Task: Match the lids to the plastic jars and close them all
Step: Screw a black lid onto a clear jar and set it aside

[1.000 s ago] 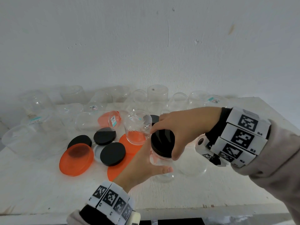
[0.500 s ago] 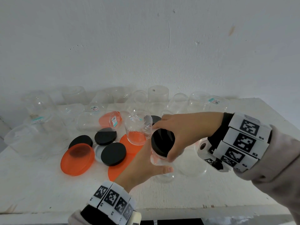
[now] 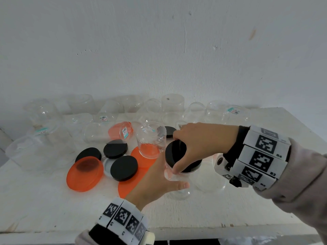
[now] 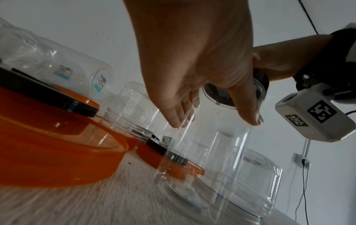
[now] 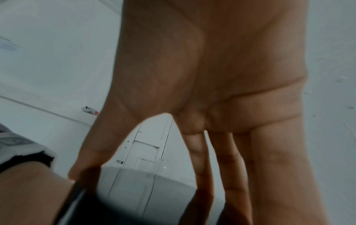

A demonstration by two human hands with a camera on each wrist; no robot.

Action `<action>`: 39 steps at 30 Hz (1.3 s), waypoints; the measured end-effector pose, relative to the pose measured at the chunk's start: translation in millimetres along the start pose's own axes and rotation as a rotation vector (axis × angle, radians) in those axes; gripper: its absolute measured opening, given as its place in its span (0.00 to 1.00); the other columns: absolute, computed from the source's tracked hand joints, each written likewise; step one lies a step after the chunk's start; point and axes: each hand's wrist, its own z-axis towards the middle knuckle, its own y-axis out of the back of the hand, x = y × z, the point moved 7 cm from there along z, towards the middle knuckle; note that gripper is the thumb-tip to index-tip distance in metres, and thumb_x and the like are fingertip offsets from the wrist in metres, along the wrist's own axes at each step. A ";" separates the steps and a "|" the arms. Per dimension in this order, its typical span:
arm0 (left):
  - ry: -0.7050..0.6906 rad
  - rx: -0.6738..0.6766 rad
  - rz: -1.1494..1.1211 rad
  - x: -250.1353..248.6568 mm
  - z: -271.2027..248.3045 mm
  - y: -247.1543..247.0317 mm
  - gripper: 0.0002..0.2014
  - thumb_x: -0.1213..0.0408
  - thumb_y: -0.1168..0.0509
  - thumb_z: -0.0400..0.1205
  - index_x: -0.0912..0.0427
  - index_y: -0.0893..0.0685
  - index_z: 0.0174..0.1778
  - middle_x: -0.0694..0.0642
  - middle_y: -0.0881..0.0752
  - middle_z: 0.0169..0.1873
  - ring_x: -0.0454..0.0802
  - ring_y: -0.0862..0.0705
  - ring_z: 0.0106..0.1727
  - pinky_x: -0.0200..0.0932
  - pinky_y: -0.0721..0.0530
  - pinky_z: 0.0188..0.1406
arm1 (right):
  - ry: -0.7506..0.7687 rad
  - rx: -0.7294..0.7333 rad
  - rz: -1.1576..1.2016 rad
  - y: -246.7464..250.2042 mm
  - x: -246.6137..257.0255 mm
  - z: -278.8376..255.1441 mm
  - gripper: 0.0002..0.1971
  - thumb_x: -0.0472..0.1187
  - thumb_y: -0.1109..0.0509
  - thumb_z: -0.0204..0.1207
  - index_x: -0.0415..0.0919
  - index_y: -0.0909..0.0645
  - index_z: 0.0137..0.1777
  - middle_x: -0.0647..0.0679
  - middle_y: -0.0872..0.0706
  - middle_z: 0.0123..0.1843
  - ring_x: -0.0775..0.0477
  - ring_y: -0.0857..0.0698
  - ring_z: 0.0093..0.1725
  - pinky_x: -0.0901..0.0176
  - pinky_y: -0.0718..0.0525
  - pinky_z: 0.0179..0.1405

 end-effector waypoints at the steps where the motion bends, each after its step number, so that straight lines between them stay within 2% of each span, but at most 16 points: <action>1: -0.001 -0.005 -0.003 0.1 -0.1 0.0 0.43 0.53 0.19 0.68 0.22 0.42 0.65 0.13 0.28 0.59 0.11 0.32 0.61 0.11 0.33 0.50 | 0.006 0.049 0.015 -0.8 0.2 -0.6 0.35 0.70 0.24 0.60 0.49 0.25 0.60 0.56 0.23 0.49 0.55 0.22 0.45 0.63 0.26 0.33; 3: -0.007 -0.015 -0.004 -0.1 -0.1 0.1 0.43 0.54 0.19 0.68 0.23 0.41 0.66 0.21 0.27 0.63 0.14 0.31 0.64 0.12 0.33 0.53 | 0.063 0.150 0.029 -0.9 4.3 -2.8 0.41 0.61 0.20 0.63 0.55 0.33 0.74 0.60 0.30 0.55 0.55 0.25 0.54 0.62 0.25 0.42; 5: -0.011 -0.016 -0.011 -0.4 0.0 -0.2 0.43 0.56 0.19 0.68 0.25 0.41 0.67 0.26 0.27 0.66 0.16 0.31 0.65 0.13 0.33 0.54 | 0.133 0.184 0.008 1.5 9.3 -4.1 0.43 0.55 0.19 0.64 0.60 0.36 0.78 0.60 0.34 0.55 0.55 0.28 0.57 0.64 0.26 0.44; 8: -0.012 -0.012 -0.013 -0.9 -0.2 -0.8 0.43 0.57 0.19 0.69 0.25 0.41 0.66 0.27 0.27 0.66 0.16 0.31 0.65 0.13 0.33 0.54 | 0.179 0.143 0.007 5.6 12.3 -4.4 0.40 0.54 0.18 0.63 0.61 0.30 0.75 0.63 0.32 0.48 0.58 0.28 0.52 0.66 0.27 0.43; 11: -0.015 -0.012 -0.005 -2.1 -0.6 -1.1 0.42 0.55 0.19 0.68 0.25 0.41 0.66 0.26 0.28 0.66 0.15 0.32 0.64 0.12 0.33 0.53 | 0.195 0.085 0.000 6.6 12.8 -2.7 0.34 0.57 0.18 0.60 0.60 0.24 0.68 0.64 0.29 0.45 0.62 0.26 0.46 0.67 0.29 0.37; 14: -0.010 -0.010 -0.008 -0.8 -0.7 -0.6 0.42 0.56 0.19 0.69 0.24 0.41 0.66 0.25 0.27 0.65 0.14 0.31 0.63 0.13 0.32 0.53 | 0.152 0.031 -0.028 4.5 8.4 0.3 0.34 0.65 0.21 0.59 0.56 0.23 0.64 0.63 0.28 0.45 0.58 0.24 0.46 0.65 0.27 0.36; 19: -0.003 0.011 -0.027 -0.3 -2.0 -1.0 0.43 0.57 0.19 0.69 0.21 0.42 0.64 0.09 0.29 0.55 0.09 0.31 0.58 0.11 0.32 0.48 | 0.053 -0.024 -0.017 0.2 1.2 -0.3 0.33 0.74 0.27 0.58 0.52 0.23 0.56 0.57 0.24 0.45 0.55 0.21 0.44 0.63 0.25 0.33; 21: -0.013 0.011 -0.032 -2.2 -1.8 -2.0 0.43 0.57 0.19 0.69 0.23 0.42 0.65 0.10 0.29 0.56 0.10 0.31 0.60 0.11 0.31 0.49 | 0.044 0.032 0.020 -0.5 -1.0 -0.6 0.36 0.72 0.25 0.59 0.54 0.25 0.64 0.59 0.25 0.50 0.54 0.21 0.49 0.63 0.22 0.39; 23: -0.019 0.000 -0.043 -2.2 -1.5 -2.6 0.43 0.57 0.19 0.69 0.25 0.41 0.68 0.15 0.27 0.61 0.15 0.30 0.64 0.13 0.32 0.52 | 0.067 0.136 0.054 -1.0 -0.3 -2.5 0.43 0.64 0.21 0.61 0.59 0.34 0.76 0.62 0.29 0.57 0.56 0.27 0.58 0.59 0.21 0.52; 24: -0.022 -0.007 -0.045 -1.9 -1.6 -2.8 0.44 0.57 0.19 0.69 0.25 0.41 0.69 0.18 0.27 0.63 0.17 0.30 0.65 0.13 0.32 0.53 | 0.087 0.181 0.062 -0.6 0.9 -4.2 0.46 0.60 0.20 0.62 0.62 0.38 0.79 0.63 0.32 0.59 0.57 0.29 0.60 0.58 0.22 0.57; 26: -0.025 -0.020 -0.042 -1.2 -1.7 -3.1 0.45 0.55 0.19 0.68 0.25 0.42 0.70 0.23 0.28 0.67 0.19 0.31 0.68 0.14 0.32 0.55 | 0.138 0.216 0.054 1.4 4.1 -6.5 0.45 0.54 0.18 0.63 0.66 0.38 0.79 0.63 0.32 0.61 0.57 0.30 0.61 0.57 0.22 0.59; 28: -0.030 -0.030 -0.037 -1.5 -2.0 -2.9 0.44 0.54 0.19 0.68 0.24 0.42 0.70 0.23 0.28 0.67 0.19 0.32 0.68 0.13 0.33 0.56 | 0.180 0.186 0.052 3.8 6.7 -6.5 0.41 0.52 0.18 0.63 0.64 0.32 0.75 0.61 0.29 0.60 0.57 0.28 0.59 0.61 0.22 0.55; 30: -0.033 -0.034 -0.037 -2.4 -2.5 -2.8 0.44 0.55 0.19 0.69 0.24 0.41 0.69 0.22 0.28 0.66 0.19 0.31 0.68 0.13 0.33 0.55 | 0.188 0.136 0.041 5.1 7.8 -5.1 0.38 0.55 0.18 0.62 0.62 0.28 0.73 0.62 0.28 0.55 0.59 0.28 0.56 0.67 0.24 0.47; 33: -0.036 -0.034 -0.051 -2.6 -3.2 -2.7 0.42 0.59 0.19 0.70 0.26 0.39 0.69 0.21 0.25 0.63 0.20 0.29 0.66 0.15 0.31 0.55 | 0.128 0.056 -0.016 3.4 4.2 -1.4 0.35 0.66 0.22 0.60 0.57 0.24 0.67 0.62 0.27 0.49 0.58 0.25 0.50 0.65 0.25 0.40; 36: -0.043 -0.027 -0.059 -3.4 -3.8 -3.3 0.42 0.61 0.20 0.70 0.27 0.39 0.69 0.17 0.26 0.61 0.17 0.29 0.64 0.14 0.30 0.53 | 0.039 -0.022 -0.018 0.0 -1.2 -0.4 0.34 0.73 0.27 0.59 0.50 0.23 0.56 0.56 0.23 0.46 0.54 0.21 0.44 0.63 0.25 0.33; 39: -0.053 -0.033 -0.065 -5.3 -4.0 -3.9 0.42 0.60 0.20 0.70 0.27 0.39 0.69 0.17 0.26 0.62 0.18 0.29 0.66 0.14 0.31 0.54 | 0.016 0.018 0.026 -2.4 -3.4 -2.6 0.36 0.72 0.26 0.60 0.51 0.25 0.62 0.56 0.23 0.50 0.56 0.22 0.46 0.63 0.24 0.35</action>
